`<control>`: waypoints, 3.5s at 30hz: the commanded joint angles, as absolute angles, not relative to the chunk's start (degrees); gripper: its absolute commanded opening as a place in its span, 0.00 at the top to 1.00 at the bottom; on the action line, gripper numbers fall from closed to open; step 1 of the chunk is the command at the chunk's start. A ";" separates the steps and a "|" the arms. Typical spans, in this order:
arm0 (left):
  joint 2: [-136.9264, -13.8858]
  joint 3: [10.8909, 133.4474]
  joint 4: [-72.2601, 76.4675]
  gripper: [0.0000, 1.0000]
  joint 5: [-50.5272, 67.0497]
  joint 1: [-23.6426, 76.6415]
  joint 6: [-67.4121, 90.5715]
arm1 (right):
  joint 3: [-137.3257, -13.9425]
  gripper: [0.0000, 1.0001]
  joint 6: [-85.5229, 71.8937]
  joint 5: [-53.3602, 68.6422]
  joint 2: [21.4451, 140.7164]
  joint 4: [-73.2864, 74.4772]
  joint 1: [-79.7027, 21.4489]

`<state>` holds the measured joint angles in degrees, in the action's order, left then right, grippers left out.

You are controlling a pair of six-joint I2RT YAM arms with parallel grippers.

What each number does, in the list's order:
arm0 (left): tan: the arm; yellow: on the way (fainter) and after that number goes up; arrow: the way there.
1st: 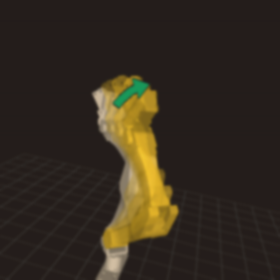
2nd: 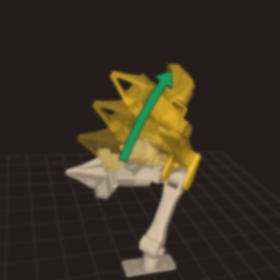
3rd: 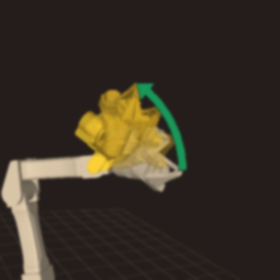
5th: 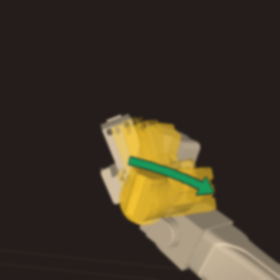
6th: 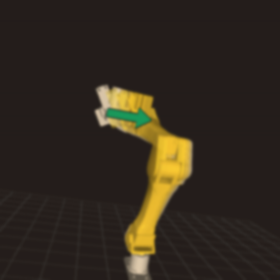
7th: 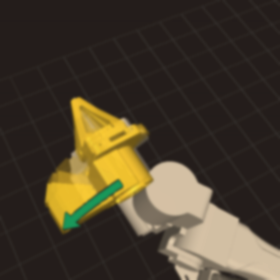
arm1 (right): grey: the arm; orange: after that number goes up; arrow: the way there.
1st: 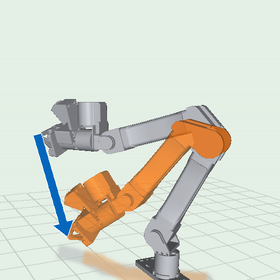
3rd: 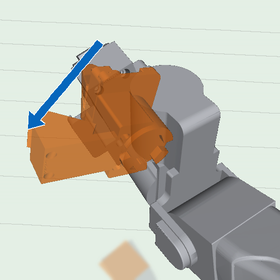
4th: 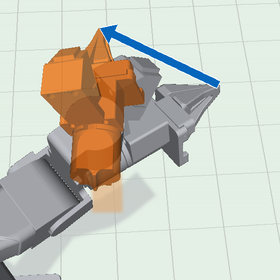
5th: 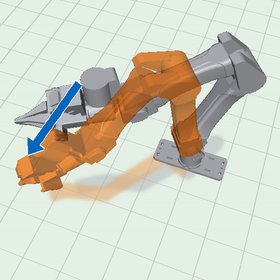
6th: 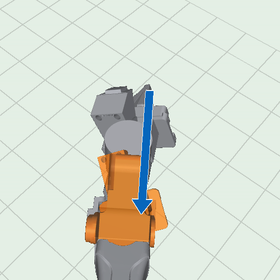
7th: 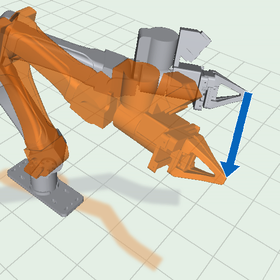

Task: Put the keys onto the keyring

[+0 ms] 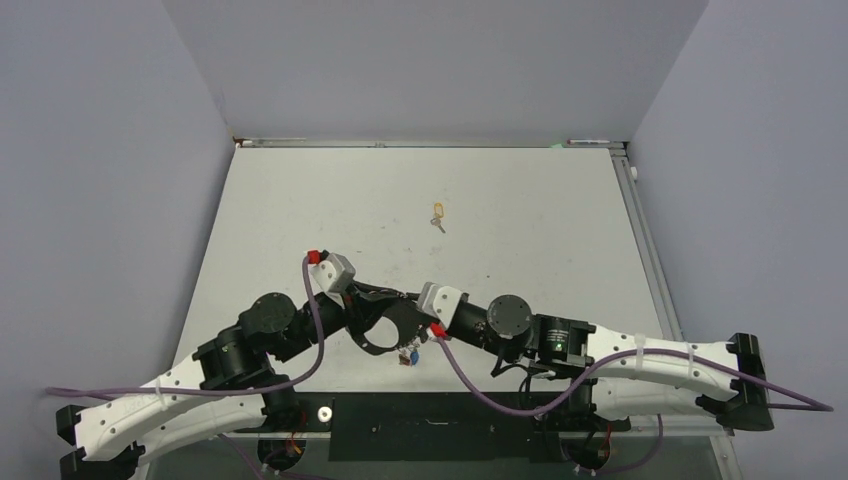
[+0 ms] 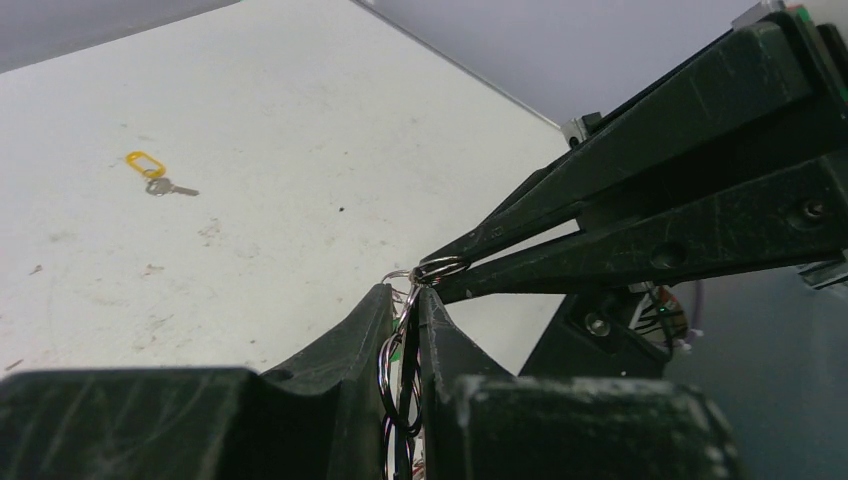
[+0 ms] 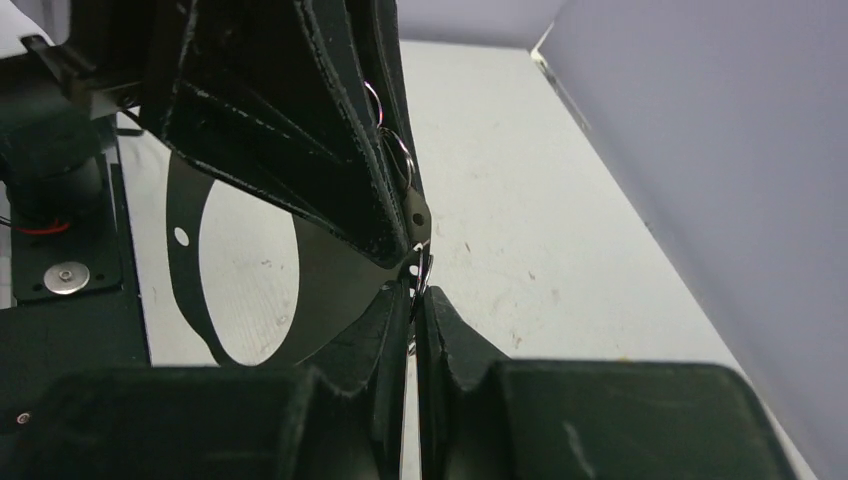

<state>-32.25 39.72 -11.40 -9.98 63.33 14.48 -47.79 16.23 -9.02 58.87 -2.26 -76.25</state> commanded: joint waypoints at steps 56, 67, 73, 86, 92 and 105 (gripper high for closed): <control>-31.02 43.42 -9.13 1.00 -11.41 62.75 15.39 | -55.78 0.69 10.56 -9.82 60.41 -0.25 -77.11; -31.29 43.48 -10.58 1.00 -11.08 62.80 14.86 | -58.50 0.73 14.03 -9.56 63.51 -0.18 -77.10; -31.44 43.68 -11.54 1.00 -10.74 62.77 14.59 | -59.02 0.77 16.08 -9.42 64.13 -0.18 -77.12; -32.30 44.31 -13.54 1.00 -8.83 62.75 13.01 | -59.74 0.80 20.89 -4.90 64.07 3.50 -77.16; -32.28 44.21 -12.79 1.00 -7.92 62.75 13.01 | -60.16 0.77 20.02 -6.20 65.24 5.70 -77.13; -31.47 43.34 -11.28 1.00 -6.59 62.78 12.62 | -59.66 0.95 17.73 -7.73 65.18 6.23 -77.12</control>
<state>-32.29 42.52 -17.78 -9.15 62.74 12.75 -57.93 19.20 -7.11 64.73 6.72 -76.62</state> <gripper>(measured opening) 0.088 0.062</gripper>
